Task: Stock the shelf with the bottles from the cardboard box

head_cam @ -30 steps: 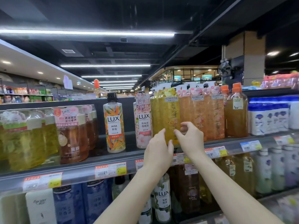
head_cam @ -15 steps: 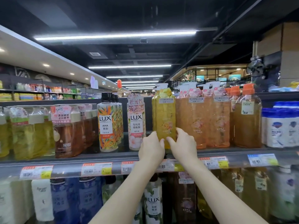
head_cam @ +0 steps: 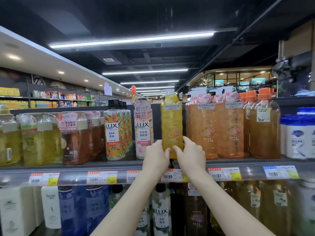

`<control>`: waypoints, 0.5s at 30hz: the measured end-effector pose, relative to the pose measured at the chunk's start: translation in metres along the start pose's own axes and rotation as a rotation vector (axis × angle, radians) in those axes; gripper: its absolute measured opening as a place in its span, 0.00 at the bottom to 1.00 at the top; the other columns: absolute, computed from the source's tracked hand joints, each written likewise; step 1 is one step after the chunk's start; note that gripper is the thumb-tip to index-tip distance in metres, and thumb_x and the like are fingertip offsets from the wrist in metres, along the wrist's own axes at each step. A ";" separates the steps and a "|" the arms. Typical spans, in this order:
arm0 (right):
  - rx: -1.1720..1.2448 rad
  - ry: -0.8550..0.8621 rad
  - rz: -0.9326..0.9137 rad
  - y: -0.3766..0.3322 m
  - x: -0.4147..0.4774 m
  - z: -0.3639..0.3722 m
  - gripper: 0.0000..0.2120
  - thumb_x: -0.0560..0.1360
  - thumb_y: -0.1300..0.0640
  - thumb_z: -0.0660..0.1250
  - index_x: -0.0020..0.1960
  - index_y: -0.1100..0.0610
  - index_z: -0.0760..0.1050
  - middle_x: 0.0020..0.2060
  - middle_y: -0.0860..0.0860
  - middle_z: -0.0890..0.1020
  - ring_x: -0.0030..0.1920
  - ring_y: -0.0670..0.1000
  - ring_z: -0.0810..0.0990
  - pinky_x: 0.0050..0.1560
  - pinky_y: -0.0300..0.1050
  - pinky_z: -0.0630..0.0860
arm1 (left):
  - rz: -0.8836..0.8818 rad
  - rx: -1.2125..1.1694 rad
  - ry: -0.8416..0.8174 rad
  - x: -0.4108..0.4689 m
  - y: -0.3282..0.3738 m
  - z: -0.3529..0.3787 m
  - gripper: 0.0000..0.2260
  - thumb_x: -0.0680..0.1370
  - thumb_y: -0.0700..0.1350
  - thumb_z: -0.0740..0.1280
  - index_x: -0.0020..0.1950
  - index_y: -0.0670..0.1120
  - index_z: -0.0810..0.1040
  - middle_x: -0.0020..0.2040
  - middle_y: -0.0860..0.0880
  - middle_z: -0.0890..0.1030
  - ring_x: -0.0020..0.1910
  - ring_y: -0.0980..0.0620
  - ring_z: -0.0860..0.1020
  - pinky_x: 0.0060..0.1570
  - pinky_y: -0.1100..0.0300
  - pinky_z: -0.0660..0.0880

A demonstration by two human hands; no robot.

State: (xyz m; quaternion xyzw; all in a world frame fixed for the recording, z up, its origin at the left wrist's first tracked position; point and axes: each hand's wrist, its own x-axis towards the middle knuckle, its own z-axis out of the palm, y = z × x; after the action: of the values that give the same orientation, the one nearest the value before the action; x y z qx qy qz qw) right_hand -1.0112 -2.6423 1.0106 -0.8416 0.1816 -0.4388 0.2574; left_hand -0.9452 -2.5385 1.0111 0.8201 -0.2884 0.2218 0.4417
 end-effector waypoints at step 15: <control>0.054 -0.026 0.037 -0.004 -0.005 -0.001 0.13 0.81 0.48 0.67 0.63 0.52 0.77 0.48 0.47 0.84 0.44 0.50 0.81 0.45 0.47 0.80 | 0.018 -0.037 -0.127 -0.011 0.009 -0.017 0.11 0.84 0.52 0.64 0.64 0.52 0.76 0.53 0.54 0.84 0.47 0.57 0.83 0.51 0.53 0.84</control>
State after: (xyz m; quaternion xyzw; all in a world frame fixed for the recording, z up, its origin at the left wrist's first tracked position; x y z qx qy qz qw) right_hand -1.0145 -2.6367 1.0103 -0.8363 0.1818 -0.4278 0.2906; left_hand -0.9613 -2.5251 1.0186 0.8217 -0.3270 0.1681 0.4355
